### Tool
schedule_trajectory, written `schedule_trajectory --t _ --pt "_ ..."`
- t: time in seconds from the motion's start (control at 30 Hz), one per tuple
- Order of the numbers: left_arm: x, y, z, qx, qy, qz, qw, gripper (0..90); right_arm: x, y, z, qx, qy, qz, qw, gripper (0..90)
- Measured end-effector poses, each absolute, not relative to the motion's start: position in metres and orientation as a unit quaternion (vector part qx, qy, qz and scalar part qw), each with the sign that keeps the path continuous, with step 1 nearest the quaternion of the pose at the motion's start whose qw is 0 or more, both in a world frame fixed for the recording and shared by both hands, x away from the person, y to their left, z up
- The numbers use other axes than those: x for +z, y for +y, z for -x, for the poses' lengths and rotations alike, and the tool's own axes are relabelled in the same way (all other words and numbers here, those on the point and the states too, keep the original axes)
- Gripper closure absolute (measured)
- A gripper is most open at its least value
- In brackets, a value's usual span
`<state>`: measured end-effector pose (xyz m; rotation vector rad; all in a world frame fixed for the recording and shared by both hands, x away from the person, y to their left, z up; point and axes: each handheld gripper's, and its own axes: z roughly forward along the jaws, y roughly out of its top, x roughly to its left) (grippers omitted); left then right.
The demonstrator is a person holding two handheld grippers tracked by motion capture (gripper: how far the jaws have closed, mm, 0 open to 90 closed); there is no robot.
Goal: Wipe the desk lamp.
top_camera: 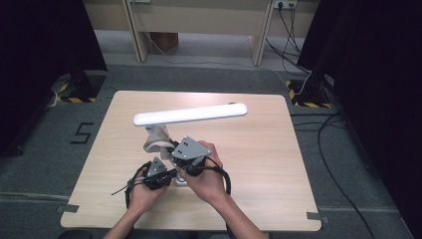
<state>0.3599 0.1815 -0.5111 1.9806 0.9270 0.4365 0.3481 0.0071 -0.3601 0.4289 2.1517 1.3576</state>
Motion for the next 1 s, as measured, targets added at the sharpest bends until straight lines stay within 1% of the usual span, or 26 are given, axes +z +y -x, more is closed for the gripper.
schedule_trajectory --t 1.0 --pt "-0.513 0.18 -0.359 0.182 0.376 -0.792 0.445 87.7 -0.388 0.0 -0.354 0.478 0.823 -0.175 0.252 83.3"
